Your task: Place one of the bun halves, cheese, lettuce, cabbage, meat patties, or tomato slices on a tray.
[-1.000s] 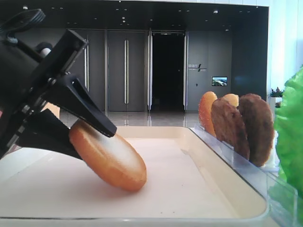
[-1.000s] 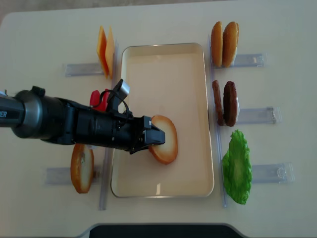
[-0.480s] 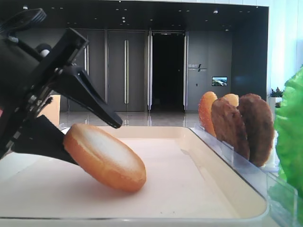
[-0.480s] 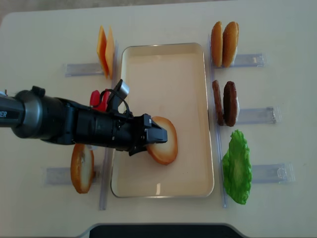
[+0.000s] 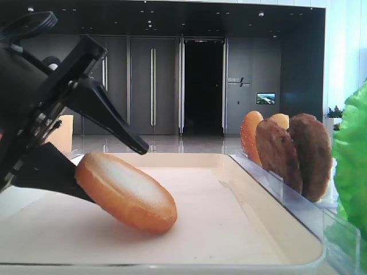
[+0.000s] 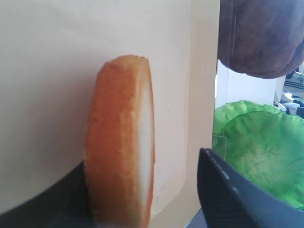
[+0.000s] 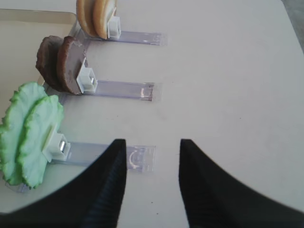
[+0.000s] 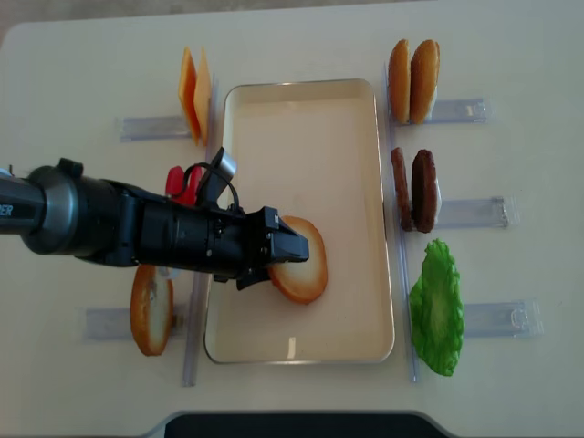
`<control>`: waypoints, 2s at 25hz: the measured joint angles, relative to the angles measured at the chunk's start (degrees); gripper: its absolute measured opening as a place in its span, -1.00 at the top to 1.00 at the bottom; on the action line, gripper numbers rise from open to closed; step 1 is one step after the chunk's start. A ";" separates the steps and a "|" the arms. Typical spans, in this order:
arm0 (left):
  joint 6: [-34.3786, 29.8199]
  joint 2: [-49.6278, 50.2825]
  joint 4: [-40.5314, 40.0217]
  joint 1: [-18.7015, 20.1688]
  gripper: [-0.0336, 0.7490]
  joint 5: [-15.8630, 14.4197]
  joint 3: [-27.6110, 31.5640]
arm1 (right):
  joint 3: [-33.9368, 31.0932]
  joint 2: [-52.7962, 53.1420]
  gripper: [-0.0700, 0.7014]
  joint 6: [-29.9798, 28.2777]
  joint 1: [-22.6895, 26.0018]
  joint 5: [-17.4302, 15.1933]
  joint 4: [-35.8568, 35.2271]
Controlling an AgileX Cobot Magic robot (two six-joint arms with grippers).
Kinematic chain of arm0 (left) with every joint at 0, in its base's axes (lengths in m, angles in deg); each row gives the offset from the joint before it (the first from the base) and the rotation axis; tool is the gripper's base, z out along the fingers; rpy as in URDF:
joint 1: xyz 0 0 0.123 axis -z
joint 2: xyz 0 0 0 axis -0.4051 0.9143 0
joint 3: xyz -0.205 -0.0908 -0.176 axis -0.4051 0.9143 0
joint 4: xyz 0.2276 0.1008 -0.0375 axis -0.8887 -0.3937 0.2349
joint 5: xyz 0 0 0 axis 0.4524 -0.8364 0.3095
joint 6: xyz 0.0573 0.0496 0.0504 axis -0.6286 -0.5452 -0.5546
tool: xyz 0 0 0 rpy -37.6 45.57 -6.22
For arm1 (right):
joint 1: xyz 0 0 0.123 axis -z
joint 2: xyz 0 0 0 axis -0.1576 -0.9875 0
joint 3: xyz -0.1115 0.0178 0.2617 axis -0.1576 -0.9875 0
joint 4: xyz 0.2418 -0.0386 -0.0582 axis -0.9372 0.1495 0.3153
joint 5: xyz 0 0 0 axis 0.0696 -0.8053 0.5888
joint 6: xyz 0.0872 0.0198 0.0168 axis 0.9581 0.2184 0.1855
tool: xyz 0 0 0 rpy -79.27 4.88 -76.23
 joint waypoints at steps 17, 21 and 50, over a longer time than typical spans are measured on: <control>5.60 -2.80 -6.27 0.00 -0.23 3.55 0.00 | 0.00 0.00 0.07 0.00 0.00 0.00 0.00; 6.70 -2.93 -7.20 0.00 -0.23 3.60 0.00 | 0.00 0.00 0.07 0.00 0.00 0.00 0.00; 44.59 -9.51 -52.32 0.00 -0.23 -0.41 -14.98 | 0.00 0.00 0.07 0.00 0.00 0.00 0.00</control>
